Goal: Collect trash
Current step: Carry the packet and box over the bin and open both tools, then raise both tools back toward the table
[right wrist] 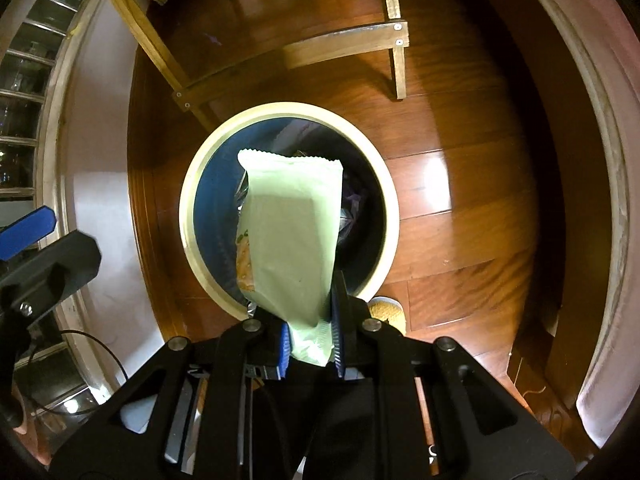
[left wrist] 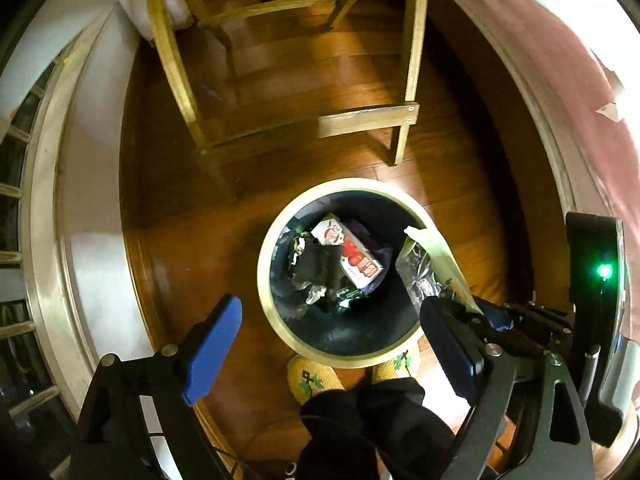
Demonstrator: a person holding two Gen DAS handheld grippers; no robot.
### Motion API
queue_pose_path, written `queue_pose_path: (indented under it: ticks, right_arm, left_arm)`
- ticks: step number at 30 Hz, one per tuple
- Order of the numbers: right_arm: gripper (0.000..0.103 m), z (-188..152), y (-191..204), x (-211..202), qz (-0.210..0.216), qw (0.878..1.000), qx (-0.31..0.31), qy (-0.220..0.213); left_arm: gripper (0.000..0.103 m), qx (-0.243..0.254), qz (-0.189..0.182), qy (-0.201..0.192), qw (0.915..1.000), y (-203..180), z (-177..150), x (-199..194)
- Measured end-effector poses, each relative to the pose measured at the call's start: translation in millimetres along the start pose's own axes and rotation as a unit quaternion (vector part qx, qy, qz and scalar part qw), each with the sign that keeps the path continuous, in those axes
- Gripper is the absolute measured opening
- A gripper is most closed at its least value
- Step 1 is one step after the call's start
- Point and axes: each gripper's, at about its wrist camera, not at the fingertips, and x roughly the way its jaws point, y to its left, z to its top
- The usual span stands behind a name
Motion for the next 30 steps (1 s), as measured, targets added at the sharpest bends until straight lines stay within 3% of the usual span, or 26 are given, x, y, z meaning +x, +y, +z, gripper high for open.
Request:
queue_pose_path:
  ticks: [8,12,23,30]
  right_arm:
    - [0.016,10.1,9.9,11.3,0.014,1.000,-0.016,-0.003]
    - [0.046,14.8,19.7,9.5,0.022,0.999,-0.024,-0.012]
    - [0.054,14.1,41.9,-19.7,0.034,0.998,-0.036,-0.025]
    - [0.054,8.7,54.2,-83.3,0.036,0.998,-0.036,-0.045]
  left_arm:
    - [0.094,-0.036,0.009,-0.008,0.9993,28.4,-11.6,-2.9]
    - [0.094,-0.047,0.010,-0.015,0.9987,38.9,-14.8,-16.3]
    - [0.094,-0.065,0.017,-0.035,0.9971,54.0,-14.1,-63.5]
    - [0.094,-0.070,0.010,-0.062,0.9956,59.6,-7.3,-127.4]
